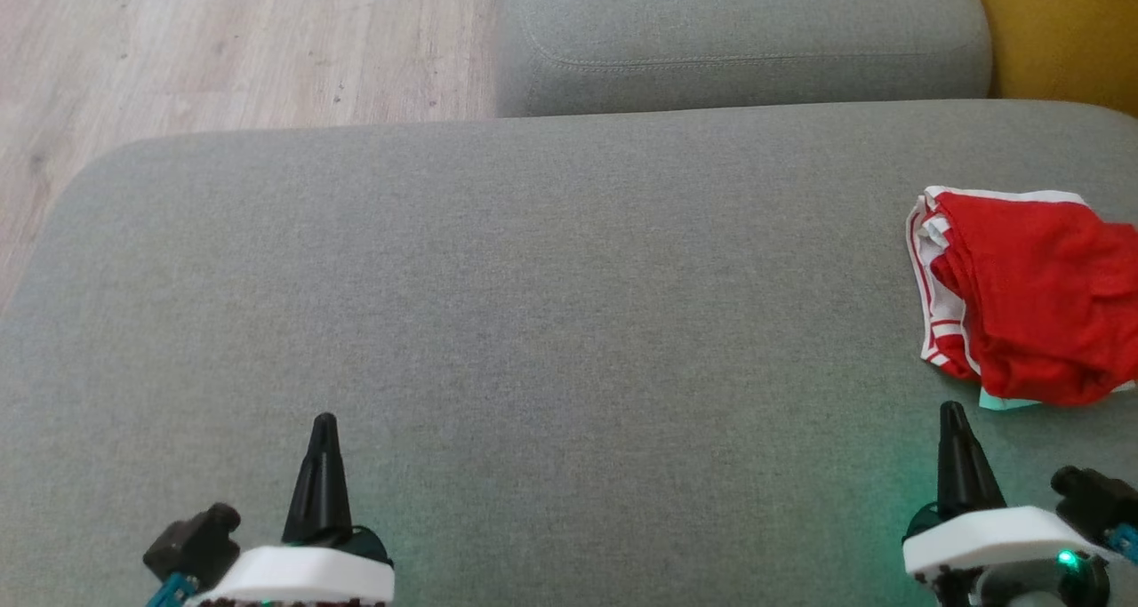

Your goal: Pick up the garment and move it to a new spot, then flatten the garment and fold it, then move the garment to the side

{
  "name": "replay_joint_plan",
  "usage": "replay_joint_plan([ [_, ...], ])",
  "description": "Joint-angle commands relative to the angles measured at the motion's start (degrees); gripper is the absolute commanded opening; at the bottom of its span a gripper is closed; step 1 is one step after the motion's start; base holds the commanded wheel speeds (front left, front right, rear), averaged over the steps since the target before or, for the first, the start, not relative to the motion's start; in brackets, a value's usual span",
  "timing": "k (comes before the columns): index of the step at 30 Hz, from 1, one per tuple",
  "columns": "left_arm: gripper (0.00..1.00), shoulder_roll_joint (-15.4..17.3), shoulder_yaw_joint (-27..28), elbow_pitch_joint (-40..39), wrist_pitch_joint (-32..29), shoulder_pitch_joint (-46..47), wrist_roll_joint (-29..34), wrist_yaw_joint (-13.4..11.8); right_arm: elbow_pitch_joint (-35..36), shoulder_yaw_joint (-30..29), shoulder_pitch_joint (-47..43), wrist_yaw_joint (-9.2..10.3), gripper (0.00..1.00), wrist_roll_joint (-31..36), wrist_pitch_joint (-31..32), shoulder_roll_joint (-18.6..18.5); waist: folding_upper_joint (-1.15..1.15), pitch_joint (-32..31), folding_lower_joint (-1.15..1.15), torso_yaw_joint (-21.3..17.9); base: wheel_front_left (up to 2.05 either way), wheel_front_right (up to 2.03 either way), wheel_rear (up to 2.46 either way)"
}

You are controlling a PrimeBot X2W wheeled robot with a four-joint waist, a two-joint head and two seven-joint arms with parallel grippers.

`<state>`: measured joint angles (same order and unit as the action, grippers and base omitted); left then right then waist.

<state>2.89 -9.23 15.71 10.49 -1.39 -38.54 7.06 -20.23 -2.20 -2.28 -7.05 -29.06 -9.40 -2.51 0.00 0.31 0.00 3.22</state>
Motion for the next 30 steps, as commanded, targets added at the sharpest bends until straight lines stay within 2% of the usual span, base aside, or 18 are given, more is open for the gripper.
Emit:
replay_joint_plan([
  [1, 0.0, 0.67, 1.15, -1.74, -0.43, 3.02, -1.26, 0.1, 2.19, -0.02, 3.11, -0.13, 0.0, -1.58, 0.32, -0.12, 0.0, 0.0, 0.0, -0.03, 0.0, 0.0, 0.0],
  [30, 0.0, 1.1, 4.75, -1.81, -4.8, 4.32, -18.09, 0.2, 3.43, -1.35, 4.75, -0.23, 0.0, -20.49, 5.11, -0.2, 0.0, -0.04, 0.0, -1.01, 0.0, 0.0, 0.0],
])
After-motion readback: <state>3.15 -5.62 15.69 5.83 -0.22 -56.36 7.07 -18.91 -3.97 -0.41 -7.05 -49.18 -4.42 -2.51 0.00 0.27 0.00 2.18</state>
